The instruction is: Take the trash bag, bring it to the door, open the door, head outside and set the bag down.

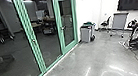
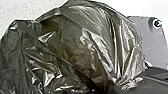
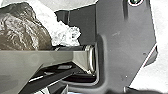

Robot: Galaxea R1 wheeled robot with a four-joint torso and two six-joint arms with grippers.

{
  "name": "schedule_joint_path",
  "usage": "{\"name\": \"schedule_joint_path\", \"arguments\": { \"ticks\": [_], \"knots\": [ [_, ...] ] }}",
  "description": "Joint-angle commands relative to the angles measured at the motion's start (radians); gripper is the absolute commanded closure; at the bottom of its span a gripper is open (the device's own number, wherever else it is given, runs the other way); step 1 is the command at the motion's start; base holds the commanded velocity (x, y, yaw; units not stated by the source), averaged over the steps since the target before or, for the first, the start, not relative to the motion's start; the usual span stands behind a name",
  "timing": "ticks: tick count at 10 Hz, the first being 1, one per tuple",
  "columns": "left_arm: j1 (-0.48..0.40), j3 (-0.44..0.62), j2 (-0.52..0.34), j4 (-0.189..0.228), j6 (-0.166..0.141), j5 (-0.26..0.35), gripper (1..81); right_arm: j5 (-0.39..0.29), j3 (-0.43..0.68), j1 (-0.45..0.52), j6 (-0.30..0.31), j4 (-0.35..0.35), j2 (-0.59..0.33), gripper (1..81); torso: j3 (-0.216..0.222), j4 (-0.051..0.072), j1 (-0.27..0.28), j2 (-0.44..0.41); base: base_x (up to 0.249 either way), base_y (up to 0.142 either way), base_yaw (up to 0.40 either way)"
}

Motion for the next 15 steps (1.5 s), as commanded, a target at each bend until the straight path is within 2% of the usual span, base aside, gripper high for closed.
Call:
{"name": "schedule_joint_path", "arguments": {
  "ticks": [1,15],
  "knots": [
    [-0.06,-0.003,-0.005,0.006,0.009,0.058,81.1,-0.053,0.009,0.042,-0.004,-0.009,0.006,1.0,0.0,0.0,0.0,0.0,0.146,0.0,0.0],
    [-0.062,-0.003,-0.005,0.006,0.009,0.058,81.1,-0.052,0.008,0.044,-0.004,-0.009,0.006,1.0,0.0,0.0,0.0,0.0,0.154,0.0,0.0]
  ]
}}
